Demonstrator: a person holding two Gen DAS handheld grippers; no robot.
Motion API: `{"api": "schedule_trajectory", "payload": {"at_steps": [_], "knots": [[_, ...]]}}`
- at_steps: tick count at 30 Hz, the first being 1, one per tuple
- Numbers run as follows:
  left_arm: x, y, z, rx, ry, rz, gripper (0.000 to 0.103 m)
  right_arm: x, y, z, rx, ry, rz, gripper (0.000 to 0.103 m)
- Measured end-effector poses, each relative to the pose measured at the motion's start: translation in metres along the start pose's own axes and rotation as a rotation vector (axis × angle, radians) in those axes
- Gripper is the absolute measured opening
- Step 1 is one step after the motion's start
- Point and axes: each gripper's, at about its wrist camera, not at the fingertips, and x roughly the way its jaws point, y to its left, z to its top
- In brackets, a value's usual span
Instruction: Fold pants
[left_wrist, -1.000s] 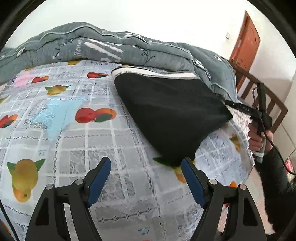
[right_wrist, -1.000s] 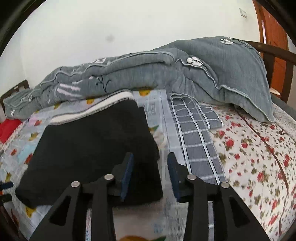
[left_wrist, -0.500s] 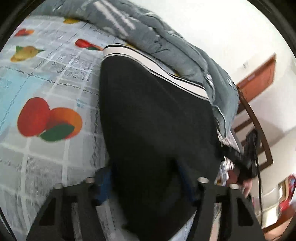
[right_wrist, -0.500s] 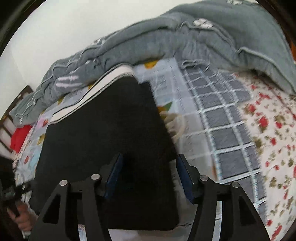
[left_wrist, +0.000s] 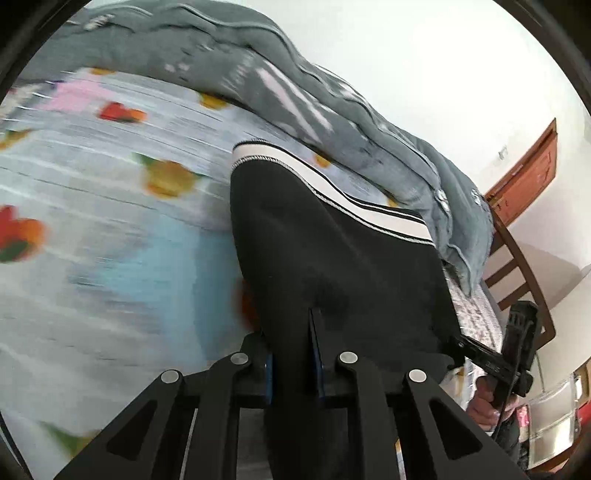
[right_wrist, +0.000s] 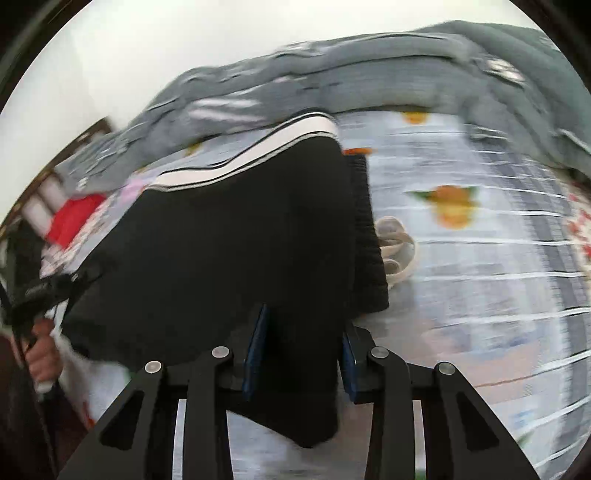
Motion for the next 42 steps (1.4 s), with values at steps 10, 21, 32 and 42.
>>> {"api": "schedule_trajectory", "payload": {"at_steps": [10, 21, 32, 42], "knots": [[-0.035, 0.046, 0.007, 0.055, -0.031, 0.161, 0.057, 0.018, 0.047, 0.062, -0.074, -0.111, -0.016, 0.046], [-0.042, 0.028, 0.022, 0.158, -0.095, 0.214, 0.059, 0.024, 0.030, 0.088, -0.009, -0.163, 0.040, 0.011], [0.009, -0.029, 0.063, 0.301, -0.136, 0.274, 0.059, 0.017, 0.050, 0.109, -0.081, -0.209, -0.130, 0.030], [0.104, -0.040, 0.084, 0.375, -0.034, 0.428, 0.062, 0.101, 0.061, 0.117, -0.137, -0.082, -0.204, 0.030]]}}
